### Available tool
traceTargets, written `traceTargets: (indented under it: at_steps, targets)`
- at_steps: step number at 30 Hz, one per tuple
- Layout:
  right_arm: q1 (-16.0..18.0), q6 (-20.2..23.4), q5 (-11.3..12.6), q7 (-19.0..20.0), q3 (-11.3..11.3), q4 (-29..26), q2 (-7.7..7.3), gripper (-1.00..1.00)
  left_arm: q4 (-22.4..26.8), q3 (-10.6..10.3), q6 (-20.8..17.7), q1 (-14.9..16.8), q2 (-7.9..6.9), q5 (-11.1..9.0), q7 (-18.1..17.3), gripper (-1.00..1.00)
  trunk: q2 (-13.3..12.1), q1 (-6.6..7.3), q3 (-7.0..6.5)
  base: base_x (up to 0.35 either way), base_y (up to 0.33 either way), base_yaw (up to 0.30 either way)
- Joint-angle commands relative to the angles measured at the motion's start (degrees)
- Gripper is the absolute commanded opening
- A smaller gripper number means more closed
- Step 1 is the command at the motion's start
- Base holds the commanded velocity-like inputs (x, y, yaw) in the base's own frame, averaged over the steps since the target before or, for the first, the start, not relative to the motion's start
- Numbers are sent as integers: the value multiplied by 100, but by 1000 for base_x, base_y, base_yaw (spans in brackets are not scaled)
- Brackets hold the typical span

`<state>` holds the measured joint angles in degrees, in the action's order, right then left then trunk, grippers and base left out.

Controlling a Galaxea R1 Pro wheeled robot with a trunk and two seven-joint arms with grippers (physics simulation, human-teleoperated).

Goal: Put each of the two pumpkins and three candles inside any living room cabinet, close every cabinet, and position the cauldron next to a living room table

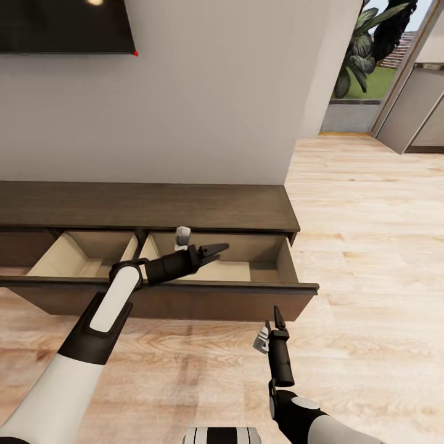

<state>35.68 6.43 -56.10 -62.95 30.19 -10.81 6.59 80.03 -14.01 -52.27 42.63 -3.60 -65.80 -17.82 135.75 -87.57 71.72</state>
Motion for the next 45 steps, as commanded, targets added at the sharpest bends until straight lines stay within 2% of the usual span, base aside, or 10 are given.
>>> traceTargets:
  at_steps: [1,6,15,18,21,27,29,37,41,45]
  targets:
    - [0,-4,1,9,0,0,3,100,-8,-5,94,0,-2,12,3,100,0,0,0,0,0,0]
    - [0,-67,10,34,-3,0,-1,100,-15,-38,469,-7,-15,16,-6,100,-40,22,-18,0,0,0]
    - [0,-290,159,371,-35,-21,20,100,11,-179,430,-1,-36,22,23,100,-401,220,-180,0,0,0]
    - [0,-418,893,436,-34,-26,20,100,2,-181,185,7,-70,26,26,100,-521,286,-233,0,0,0]
    - [0,-471,1258,447,-36,-26,18,100,-2,-181,-113,8,-129,31,28,100,-642,351,-287,0,0,0]
    - [-7,-777,1477,455,-47,13,17,100,-11,-198,-267,2,-464,25,28,100,-882,483,-395,0,0,0]
    - [-34,-817,1806,585,-40,28,12,100,-103,-276,-280,-14,-524,30,96,100,-963,527,-431,0,0,0]
    - [-56,-836,2797,2220,-38,13,-32,100,-556,-884,-425,-90,-864,26,323,100,-1283,703,-574,0,0,0]
    - [-59,-833,3490,2566,-32,38,-64,100,-1086,-1003,-485,-96,-914,32,335,100,-1444,791,-646,0,0,0]
    - [-61,-822,3674,3004,-31,64,-53,100,-1489,-1331,-501,-106,-1014,71,338,100,-1604,879,-718,0,0,0]
